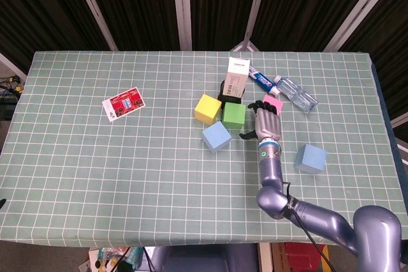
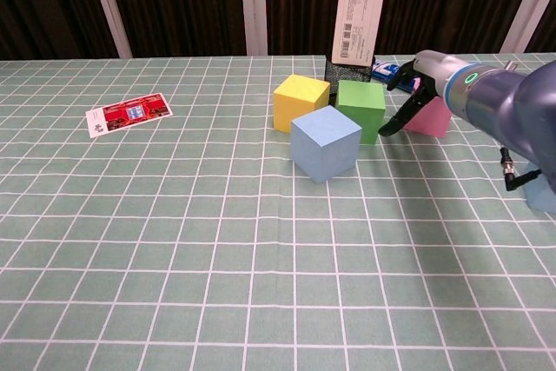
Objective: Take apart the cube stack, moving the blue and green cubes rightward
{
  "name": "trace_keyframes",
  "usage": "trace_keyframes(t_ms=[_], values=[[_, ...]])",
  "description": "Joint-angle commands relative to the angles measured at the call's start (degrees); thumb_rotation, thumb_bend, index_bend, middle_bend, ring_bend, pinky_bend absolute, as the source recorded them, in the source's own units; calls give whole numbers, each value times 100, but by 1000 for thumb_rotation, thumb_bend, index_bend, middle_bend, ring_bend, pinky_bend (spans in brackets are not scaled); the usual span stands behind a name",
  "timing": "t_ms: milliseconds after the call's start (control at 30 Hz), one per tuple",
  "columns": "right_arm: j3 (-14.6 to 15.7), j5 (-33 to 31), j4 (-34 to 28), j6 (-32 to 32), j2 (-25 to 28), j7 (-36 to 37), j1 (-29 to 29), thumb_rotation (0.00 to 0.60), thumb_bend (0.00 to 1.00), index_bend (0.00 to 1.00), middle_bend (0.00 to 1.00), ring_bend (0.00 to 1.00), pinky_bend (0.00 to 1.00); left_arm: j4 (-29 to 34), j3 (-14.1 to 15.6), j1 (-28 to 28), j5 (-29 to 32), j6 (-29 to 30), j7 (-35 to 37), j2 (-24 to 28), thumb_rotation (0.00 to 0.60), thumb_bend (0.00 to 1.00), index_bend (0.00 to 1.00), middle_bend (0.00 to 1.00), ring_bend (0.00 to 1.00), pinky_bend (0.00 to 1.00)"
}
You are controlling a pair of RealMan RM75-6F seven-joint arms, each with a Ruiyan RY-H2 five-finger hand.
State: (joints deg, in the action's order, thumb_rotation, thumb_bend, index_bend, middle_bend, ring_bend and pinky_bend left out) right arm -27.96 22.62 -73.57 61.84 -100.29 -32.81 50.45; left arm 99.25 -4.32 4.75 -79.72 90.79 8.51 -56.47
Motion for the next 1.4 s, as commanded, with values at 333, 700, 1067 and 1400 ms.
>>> trace_keyframes(t_ms=[333, 700, 1067, 1400], values=[[-124, -267, 333, -342, 13, 82, 95, 600, 98, 267, 119, 0, 0, 56, 9, -48, 16, -64, -186, -40, 600, 183, 168, 0, 0, 0], [-184, -312, 410, -232, -150, -21, 383, 600, 98, 264, 87, 0, 0, 99, -5, -113, 108, -195, -240, -17, 600, 183, 171, 0, 0, 0], [-217, -402, 655, -251, -405, -134, 646, 600, 98, 236, 54, 0, 0, 137, -12, -162, 196, -303, -292, -1, 600, 183, 177, 0, 0, 0], [-266, -132, 746, 35, -692, 73, 748, 600, 122, 427, 240, 86, 0, 144, -15, -214, 239, -411, -260, 34, 600, 183, 177, 0, 0, 0]])
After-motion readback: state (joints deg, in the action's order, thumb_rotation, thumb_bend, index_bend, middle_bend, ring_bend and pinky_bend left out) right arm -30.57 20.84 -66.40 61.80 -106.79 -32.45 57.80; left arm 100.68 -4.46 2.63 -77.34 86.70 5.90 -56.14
